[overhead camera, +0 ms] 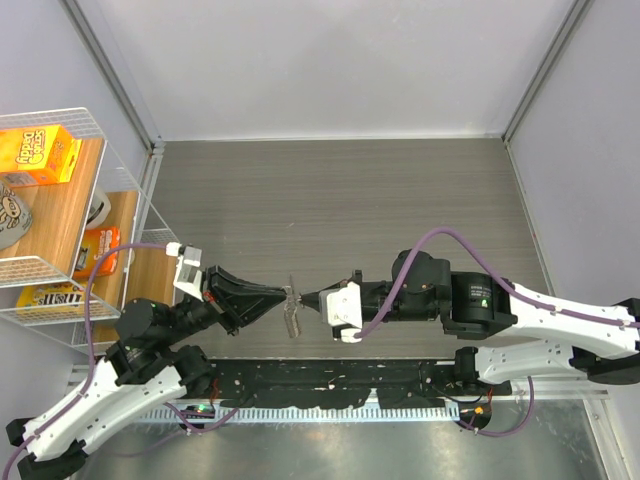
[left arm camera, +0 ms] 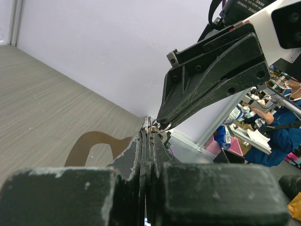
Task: Put the keys on the keyring
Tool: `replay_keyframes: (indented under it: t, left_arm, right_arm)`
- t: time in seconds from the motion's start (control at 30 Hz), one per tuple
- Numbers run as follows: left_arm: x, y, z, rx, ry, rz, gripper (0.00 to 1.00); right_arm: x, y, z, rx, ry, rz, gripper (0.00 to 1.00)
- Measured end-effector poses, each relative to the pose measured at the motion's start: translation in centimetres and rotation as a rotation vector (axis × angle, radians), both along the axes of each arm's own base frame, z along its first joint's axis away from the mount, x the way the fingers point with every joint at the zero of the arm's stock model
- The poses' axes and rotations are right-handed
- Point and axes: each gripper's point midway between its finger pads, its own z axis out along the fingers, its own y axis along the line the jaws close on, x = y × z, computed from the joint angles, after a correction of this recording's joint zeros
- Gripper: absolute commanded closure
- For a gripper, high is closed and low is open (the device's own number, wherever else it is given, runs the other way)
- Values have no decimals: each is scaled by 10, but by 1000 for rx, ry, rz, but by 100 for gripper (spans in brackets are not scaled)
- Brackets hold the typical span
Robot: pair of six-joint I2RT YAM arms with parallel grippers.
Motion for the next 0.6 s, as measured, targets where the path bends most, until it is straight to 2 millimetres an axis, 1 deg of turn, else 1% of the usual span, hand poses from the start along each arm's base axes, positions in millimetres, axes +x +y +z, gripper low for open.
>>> replay_keyframes:
  t: [0.37, 0.6]
  left_arm:
    - [0, -1, -1, 4, 4, -3, 100]
    - [0, -3, -3, 11, 8, -8, 100]
  right_arm:
    - [3, 1, 0, 4, 8, -18, 95]
    - [5, 7, -6, -11, 14, -24, 95]
